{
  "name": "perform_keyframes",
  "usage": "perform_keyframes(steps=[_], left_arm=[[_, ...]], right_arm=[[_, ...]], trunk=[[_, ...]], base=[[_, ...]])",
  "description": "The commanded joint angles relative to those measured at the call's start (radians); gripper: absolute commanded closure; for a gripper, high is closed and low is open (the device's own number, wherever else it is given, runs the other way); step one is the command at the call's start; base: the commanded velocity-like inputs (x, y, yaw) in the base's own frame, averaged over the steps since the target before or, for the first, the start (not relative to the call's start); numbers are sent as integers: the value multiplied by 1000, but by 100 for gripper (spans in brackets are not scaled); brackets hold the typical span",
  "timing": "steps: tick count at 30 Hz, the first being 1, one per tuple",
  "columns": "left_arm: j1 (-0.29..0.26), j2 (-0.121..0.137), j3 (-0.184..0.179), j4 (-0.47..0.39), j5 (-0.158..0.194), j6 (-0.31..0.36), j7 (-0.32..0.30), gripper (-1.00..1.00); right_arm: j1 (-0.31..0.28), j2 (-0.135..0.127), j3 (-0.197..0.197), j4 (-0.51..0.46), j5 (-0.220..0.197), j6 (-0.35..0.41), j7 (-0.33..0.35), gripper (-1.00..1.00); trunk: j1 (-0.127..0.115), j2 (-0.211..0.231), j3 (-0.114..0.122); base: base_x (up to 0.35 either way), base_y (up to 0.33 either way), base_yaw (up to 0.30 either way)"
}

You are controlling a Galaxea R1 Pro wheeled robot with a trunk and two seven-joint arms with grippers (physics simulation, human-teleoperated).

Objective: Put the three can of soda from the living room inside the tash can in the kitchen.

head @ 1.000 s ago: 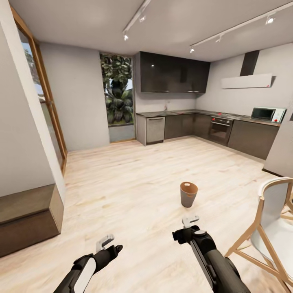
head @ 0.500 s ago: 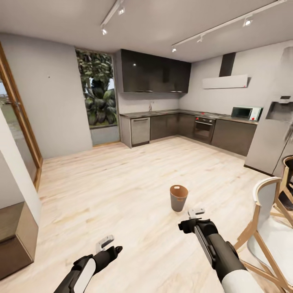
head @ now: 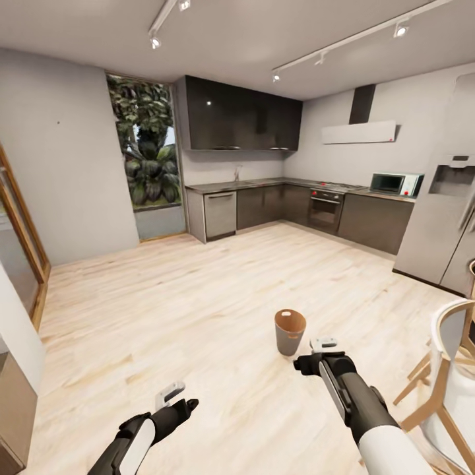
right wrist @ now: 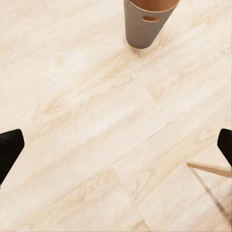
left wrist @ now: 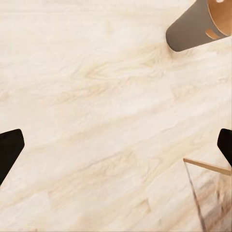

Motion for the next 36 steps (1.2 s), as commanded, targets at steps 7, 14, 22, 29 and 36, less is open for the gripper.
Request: perform_keyframes(steps=[7,14,22,29,36], left_arm=[[0,0,0,2,1,0,0,-100],[0,0,0,3,1,0,0,-100],[0,0,3,3,1,0,0,-100],[-5,0,3,9,1,0,0,-100],[-6,0,4,12,3,1,-1,-100]], right_arm=[[-36,0,-3,91,-2,-1,-8,-100],[-168,-8,-53,334,-12,-56,-11,-100],[-182,-5,-64,350,-11,-82,-12,-100],[-183,-6,-64,351,-11,-81,-12,-100],[-176,-6,-52,352,-12,-105,3,-100]], trunk=[[0,0,0],[0,0,0],[0,0,0],[0,0,0],[0,0,0]], base=[[343,86,0],[343,85,0],[346,32,-60],[348,1,-278],[348,0,-165]])
